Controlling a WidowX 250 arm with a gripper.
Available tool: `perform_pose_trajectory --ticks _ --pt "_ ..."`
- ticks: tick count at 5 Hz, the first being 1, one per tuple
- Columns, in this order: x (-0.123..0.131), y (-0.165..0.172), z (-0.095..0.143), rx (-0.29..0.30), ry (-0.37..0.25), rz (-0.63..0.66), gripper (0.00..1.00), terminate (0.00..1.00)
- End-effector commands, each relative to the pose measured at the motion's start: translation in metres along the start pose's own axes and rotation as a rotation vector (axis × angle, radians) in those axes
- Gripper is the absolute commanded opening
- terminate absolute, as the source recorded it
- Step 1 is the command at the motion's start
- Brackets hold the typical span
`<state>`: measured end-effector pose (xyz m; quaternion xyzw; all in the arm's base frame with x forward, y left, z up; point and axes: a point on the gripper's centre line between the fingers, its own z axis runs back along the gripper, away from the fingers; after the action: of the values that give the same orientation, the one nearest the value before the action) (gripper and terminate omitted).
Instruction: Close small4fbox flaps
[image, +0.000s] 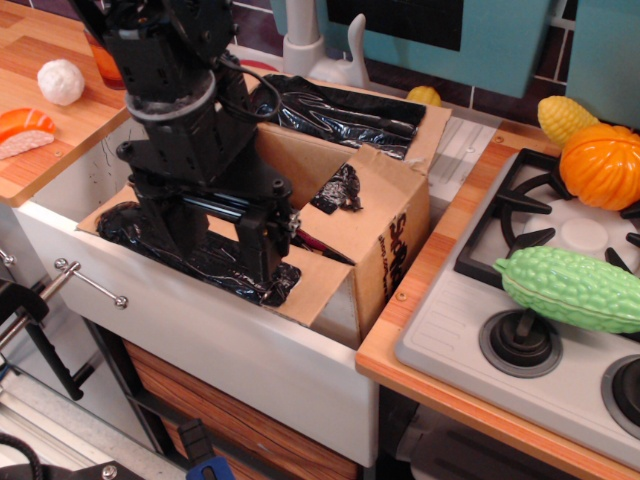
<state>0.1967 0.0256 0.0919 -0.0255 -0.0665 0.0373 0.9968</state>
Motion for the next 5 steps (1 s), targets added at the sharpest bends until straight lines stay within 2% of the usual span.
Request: perform_pose_trajectory --ticks 1,2,5 --pt "0.000 0.000 0.000 0.000 0.000 0.000 1.00 0.00" --pt "-0.003 -0.011 -0.006 0.037 -0.051 0.015 1.00 0.00" --pt "-0.036 -0.005 -0.033 0.004 -0.095 0.066 1.00 0.00"
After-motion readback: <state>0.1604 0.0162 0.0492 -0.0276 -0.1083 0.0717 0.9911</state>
